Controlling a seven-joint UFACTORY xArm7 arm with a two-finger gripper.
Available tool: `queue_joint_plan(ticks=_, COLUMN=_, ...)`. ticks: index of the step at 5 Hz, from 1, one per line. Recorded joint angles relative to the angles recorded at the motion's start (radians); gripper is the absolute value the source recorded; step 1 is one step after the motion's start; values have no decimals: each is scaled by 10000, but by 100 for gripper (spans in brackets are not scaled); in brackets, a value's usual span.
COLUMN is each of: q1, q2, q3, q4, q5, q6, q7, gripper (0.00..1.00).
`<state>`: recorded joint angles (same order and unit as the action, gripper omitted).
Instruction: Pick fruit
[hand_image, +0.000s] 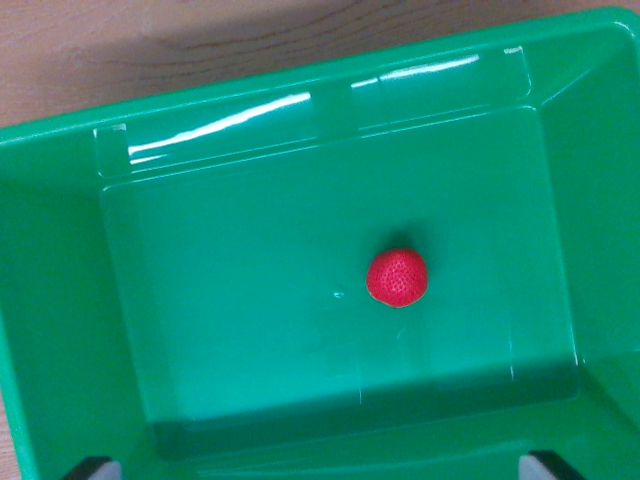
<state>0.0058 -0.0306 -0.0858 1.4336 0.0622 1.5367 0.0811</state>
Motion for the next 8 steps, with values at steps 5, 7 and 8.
queue_joint_plan(ticks=5, q1=-20, q2=235, q3=-17, q4=-393, q5=10, q6=-653, q7=-121, gripper=0)
queue_joint_plan(ticks=7, q1=-31, q2=363, q3=-27, q4=-606, q5=15, q6=-1008, q7=-187, gripper=0)
queue_joint_plan(ticks=8, q1=-43, q2=505, q3=-38, q4=-844, q5=21, q6=-1404, q7=-260, gripper=0)
